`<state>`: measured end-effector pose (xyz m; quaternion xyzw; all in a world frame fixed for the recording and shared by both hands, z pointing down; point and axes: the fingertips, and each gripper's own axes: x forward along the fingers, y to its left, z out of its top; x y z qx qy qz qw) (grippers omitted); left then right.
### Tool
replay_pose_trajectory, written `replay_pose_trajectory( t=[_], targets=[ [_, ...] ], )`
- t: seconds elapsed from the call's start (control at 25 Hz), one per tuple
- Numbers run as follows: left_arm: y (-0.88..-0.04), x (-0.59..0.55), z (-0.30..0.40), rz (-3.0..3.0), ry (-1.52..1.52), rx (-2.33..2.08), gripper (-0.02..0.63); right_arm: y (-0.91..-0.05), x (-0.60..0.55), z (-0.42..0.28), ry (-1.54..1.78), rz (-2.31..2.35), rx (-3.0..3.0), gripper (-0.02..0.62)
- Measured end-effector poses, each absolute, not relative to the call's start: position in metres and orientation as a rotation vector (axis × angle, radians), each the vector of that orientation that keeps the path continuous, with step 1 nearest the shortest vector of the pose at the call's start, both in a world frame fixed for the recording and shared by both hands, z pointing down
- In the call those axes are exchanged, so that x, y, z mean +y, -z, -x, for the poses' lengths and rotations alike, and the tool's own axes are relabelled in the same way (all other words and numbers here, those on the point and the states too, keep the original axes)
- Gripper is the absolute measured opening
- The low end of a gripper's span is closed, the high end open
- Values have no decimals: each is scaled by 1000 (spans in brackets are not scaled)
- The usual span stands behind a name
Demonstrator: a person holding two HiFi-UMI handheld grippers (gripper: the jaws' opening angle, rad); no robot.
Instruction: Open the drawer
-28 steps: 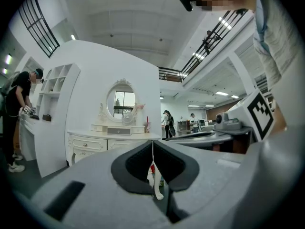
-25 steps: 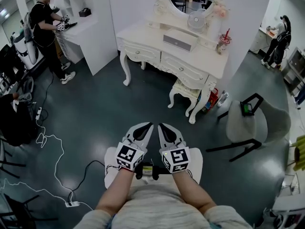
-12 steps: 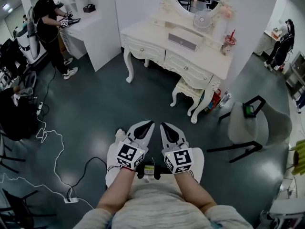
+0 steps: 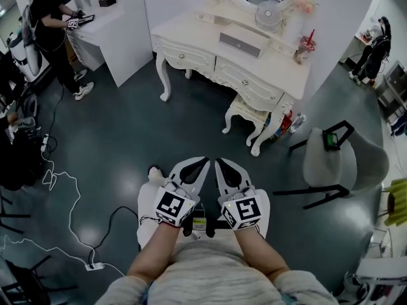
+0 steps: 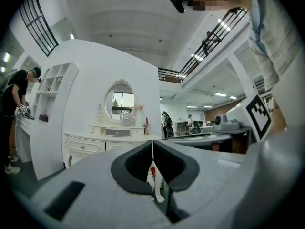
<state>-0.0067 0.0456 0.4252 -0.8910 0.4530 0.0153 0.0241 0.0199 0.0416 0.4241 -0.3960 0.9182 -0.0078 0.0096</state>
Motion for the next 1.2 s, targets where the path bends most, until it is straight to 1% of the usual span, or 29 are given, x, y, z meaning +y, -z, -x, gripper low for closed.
replay_pose_trajectory(
  t=[1.2],
  targets=[
    [-424,-110,0,2808,-36,1308,15,-429,-111,-24,-49,1408,2858,9]
  ],
)
